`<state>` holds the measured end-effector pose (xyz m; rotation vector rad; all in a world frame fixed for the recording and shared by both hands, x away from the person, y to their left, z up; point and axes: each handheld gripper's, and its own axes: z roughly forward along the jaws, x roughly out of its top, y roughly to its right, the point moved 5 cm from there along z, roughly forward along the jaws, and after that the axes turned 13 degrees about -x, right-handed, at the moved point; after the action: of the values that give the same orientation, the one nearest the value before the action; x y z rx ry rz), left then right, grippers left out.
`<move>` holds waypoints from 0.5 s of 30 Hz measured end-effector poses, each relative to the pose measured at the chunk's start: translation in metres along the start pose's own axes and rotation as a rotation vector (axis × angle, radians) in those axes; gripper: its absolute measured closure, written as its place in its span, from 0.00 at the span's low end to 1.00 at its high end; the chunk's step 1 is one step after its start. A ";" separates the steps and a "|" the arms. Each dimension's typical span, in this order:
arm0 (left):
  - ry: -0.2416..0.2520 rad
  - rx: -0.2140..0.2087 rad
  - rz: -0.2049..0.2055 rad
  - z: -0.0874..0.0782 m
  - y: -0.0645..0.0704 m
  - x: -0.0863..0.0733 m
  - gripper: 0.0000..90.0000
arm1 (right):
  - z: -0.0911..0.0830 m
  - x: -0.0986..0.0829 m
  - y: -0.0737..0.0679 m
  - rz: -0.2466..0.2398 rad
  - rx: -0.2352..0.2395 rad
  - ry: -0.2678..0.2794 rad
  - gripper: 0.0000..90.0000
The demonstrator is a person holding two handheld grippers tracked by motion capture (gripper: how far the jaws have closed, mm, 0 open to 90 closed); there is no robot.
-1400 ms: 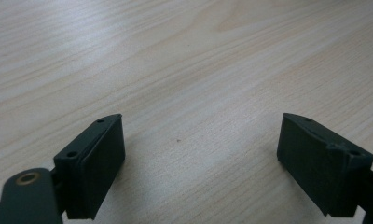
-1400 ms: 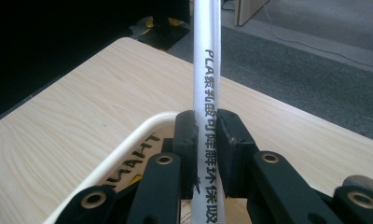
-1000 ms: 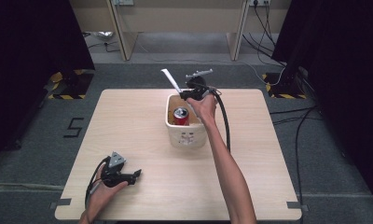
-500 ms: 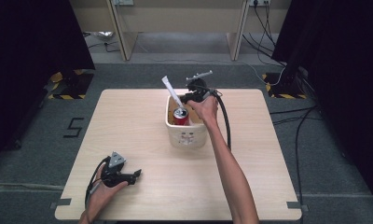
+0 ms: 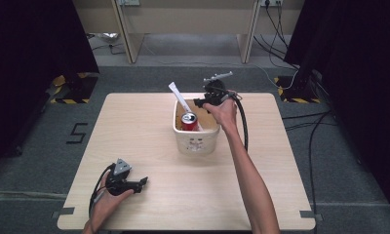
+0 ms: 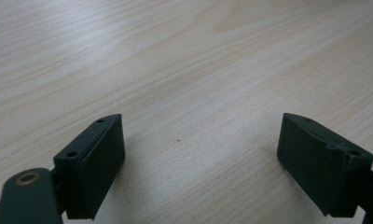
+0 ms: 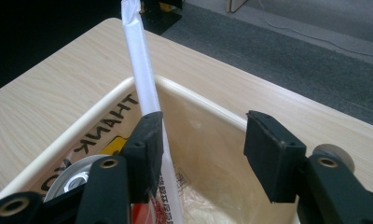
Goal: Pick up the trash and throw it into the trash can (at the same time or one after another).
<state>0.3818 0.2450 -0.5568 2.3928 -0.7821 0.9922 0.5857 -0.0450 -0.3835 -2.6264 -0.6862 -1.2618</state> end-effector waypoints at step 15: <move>0.002 0.000 -0.001 0.000 0.000 0.000 0.16 | -0.023 -0.015 0.025 0.046 -0.049 0.023 0.31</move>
<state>0.3819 0.2449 -0.5569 2.3921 -0.7795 0.9939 0.5731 -0.0793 -0.3788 -2.6463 -0.5956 -1.3098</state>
